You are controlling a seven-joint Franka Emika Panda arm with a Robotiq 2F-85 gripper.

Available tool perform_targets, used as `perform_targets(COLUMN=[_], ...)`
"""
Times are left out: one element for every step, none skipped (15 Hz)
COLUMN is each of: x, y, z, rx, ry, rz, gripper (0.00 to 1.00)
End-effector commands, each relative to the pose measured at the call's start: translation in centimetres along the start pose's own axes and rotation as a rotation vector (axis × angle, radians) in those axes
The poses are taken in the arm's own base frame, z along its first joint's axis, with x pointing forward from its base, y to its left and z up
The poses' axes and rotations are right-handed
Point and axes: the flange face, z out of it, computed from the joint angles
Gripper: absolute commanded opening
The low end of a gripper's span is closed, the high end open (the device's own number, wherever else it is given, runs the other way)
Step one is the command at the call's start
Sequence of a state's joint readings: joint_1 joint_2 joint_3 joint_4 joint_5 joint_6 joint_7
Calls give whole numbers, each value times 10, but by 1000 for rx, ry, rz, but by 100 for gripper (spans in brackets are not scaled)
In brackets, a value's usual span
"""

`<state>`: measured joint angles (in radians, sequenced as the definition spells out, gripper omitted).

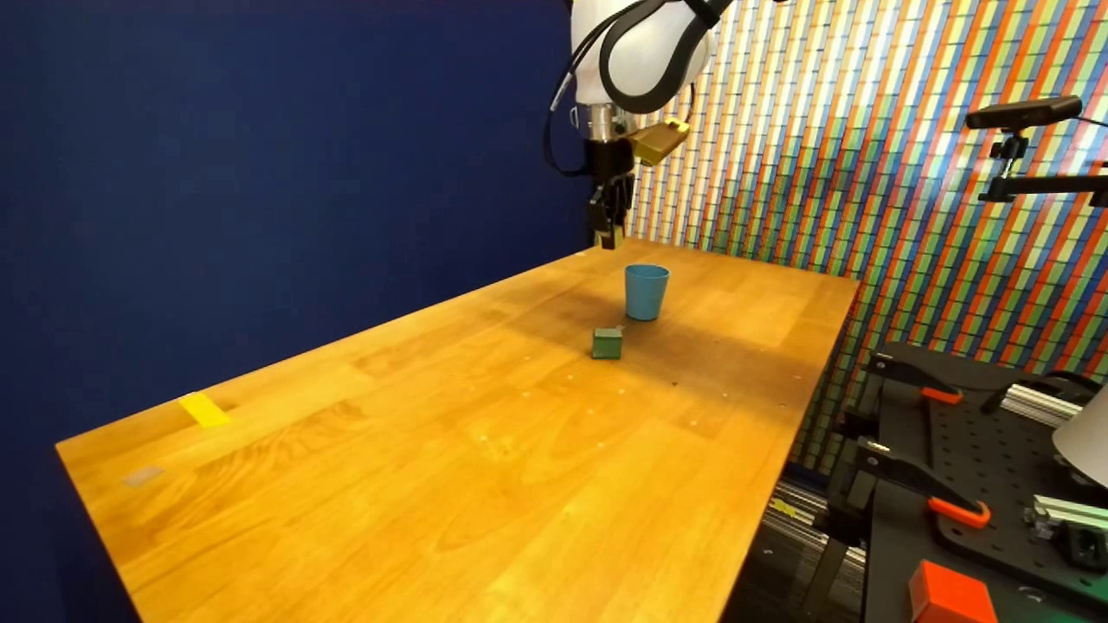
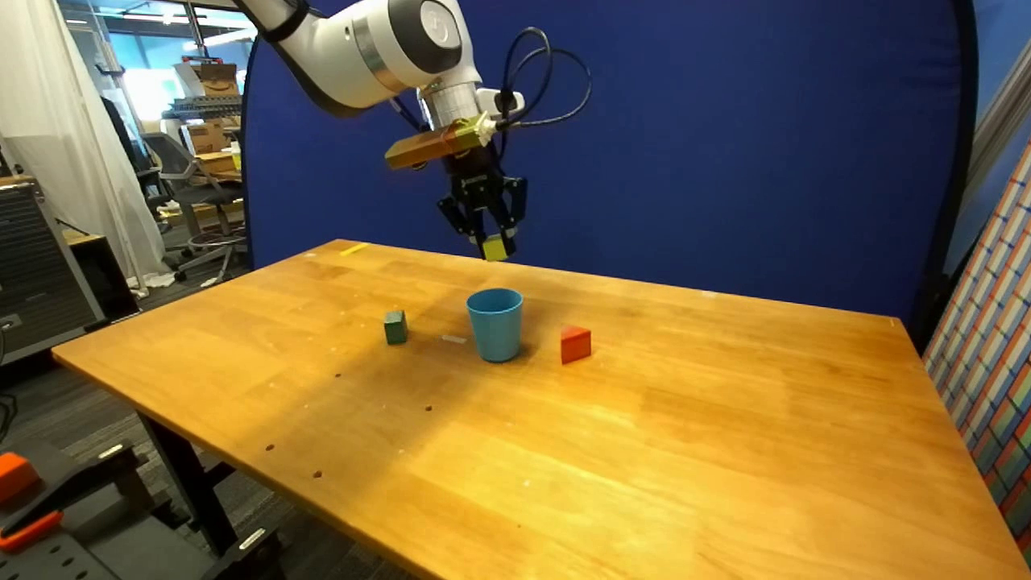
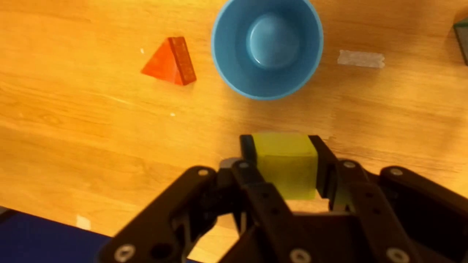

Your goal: Put the yellow block in the blue cup

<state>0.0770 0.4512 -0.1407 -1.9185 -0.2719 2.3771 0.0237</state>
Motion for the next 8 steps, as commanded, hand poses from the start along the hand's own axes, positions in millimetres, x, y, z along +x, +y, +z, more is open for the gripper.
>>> perform_targets(x=[-21, -26, -29, -32, -36, -38, -41, -43], y=[27, 33, 37, 41, 42, 42, 41, 39], z=[-8, -4, 0, 5, 11, 16, 20, 23], rx=[-5, -1, 0, 6, 13, 16, 22, 29], ry=[-26, -37, -54, -72, -92, -112, -130, -147], rz=[107, 130, 149, 164, 173, 177, 174, 172], gripper=[14, 14, 14, 15, 15, 15, 15, 35])
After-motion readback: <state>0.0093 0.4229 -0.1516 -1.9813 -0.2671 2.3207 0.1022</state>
